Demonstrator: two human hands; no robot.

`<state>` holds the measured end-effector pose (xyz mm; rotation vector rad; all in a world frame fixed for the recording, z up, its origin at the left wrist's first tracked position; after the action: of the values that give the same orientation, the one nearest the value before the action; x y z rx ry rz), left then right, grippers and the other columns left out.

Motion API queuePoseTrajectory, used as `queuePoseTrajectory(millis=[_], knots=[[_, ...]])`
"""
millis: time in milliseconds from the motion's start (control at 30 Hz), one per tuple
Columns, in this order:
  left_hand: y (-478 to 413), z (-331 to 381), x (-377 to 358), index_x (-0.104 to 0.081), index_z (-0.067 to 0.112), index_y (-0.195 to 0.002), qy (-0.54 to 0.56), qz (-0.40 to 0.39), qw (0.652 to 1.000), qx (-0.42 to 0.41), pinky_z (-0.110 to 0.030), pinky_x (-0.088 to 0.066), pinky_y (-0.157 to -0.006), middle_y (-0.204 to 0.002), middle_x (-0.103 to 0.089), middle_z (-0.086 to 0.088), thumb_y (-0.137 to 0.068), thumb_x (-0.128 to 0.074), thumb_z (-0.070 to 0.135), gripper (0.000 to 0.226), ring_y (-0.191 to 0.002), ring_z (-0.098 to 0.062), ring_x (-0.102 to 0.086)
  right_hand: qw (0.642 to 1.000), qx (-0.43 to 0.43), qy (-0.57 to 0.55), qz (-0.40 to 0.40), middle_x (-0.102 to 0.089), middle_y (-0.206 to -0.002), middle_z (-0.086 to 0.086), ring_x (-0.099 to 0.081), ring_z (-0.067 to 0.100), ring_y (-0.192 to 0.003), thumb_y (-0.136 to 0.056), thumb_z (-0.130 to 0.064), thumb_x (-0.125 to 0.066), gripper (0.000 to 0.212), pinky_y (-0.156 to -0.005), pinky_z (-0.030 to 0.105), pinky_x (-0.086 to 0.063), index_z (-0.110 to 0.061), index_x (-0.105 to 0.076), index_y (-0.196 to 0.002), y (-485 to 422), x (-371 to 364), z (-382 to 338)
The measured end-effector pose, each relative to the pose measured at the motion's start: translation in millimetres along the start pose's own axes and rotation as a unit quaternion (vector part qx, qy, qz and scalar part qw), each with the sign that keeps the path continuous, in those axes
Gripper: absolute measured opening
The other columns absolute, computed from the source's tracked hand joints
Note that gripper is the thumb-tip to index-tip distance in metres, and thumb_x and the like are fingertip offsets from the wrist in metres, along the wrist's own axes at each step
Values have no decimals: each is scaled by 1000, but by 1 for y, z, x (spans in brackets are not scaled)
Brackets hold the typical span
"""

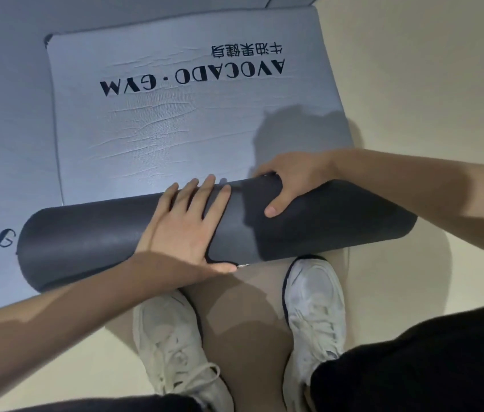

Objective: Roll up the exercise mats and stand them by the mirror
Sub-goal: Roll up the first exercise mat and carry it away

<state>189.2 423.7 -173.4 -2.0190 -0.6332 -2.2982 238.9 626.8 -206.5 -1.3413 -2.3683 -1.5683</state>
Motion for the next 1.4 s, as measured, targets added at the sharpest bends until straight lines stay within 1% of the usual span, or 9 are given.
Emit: queuePoseTrajectory(millis=[167, 267, 333, 567, 800, 1000, 1133, 1300, 1400], knots=[[-32, -26, 15, -17, 24, -163, 45, -53, 997, -16, -46, -29, -119, -167, -32, -6, -59, -48, 102, 134, -145, -30, -39, 979, 16, 66, 193, -61, -135, -4, -59, 17, -116, -71, -86, -63, 92, -103, 36, -44, -29, -55, -142, 17, 29, -13], [-57, -42, 16, -16, 31, -162, 85, -113, 990, -29, -44, -38, -112, -162, -38, 3, -59, -51, 102, 129, -140, -26, -45, 905, 110, 158, 379, -65, -130, 8, -60, 29, -113, -85, -78, -52, 81, -99, 43, -45, -15, -60, -137, 38, 19, -49], [-73, -56, 18, -22, 39, -157, 148, -145, 978, -27, -47, -43, -109, -156, -46, 9, -58, -54, 101, 121, -136, -24, -49, 873, 121, 213, 422, -61, -135, 12, -58, 33, -113, -87, -75, -53, 83, -98, 49, -46, -11, -56, -141, 45, -6, -61], [-99, -72, 26, -46, 51, -140, 217, -175, 960, -29, -45, -45, -106, -136, -61, 24, -55, -56, 98, 98, -123, -13, -58, 868, 60, 336, 362, -41, -157, 24, -40, 44, -141, -87, -85, -41, 106, -118, 59, -30, -7, -32, -157, 37, -40, -43], [-67, -61, 63, -54, 28, -144, 130, 95, 986, -43, -41, -48, -91, -137, -64, 5, -94, -40, 69, 66, -120, -25, -60, 911, 52, 274, 303, -40, -157, 2, -42, 27, -132, -80, -92, -36, 107, -113, 44, -32, -20, -25, -159, 19, 24, -41], [-44, -45, 47, -43, 13, -156, -6, 150, 989, -7, -52, -32, -118, -161, -43, -11, -93, -48, 64, 81, -146, -37, -42, 954, 53, 177, 234, -55, -146, -1, -48, 24, -125, -77, -90, -47, 102, -106, 45, -42, -25, -35, -155, 1, 67, -35], [-65, -59, 46, -36, 12, -159, -47, 104, 993, -11, -54, -33, -118, -161, -42, -12, -93, -43, 70, 88, -144, -39, -43, 906, 34, 250, 339, -64, -132, 2, -57, 28, -116, -79, -91, -36, 96, -102, 46, -43, -21, -51, -144, 5, 83, -37], [-102, -86, 70, -35, 18, -158, -45, 78, 996, -24, -47, -42, -108, -155, -50, -6, -94, -30, 77, 87, -132, -32, -54, 774, 127, 246, 570, -67, -128, 13, -62, 36, -109, -89, -59, -64, 65, -96, 51, -46, -7, -67, -128, 38, 65, -51], [-128, -105, 82, -35, 26, -157, 17, 29, 999, -16, -45, -42, -106, -153, -53, 0, -88, -25, 82, 89, -132, -27, -54, 790, 86, 301, 527, -53, -148, 19, -50, 42, -134, -86, -69, -61, 83, -113, 58, -36, -11, -54, -146, 24, 49, -43]])
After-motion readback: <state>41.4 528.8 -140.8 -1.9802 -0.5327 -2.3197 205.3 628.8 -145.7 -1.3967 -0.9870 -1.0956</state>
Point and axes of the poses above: each hand's wrist, its own y-axis away from the middle knuckle, its own x-axis out of the back of the hand, z = x × y, the point moved 7 cm from there along -y, towards the middle knuckle
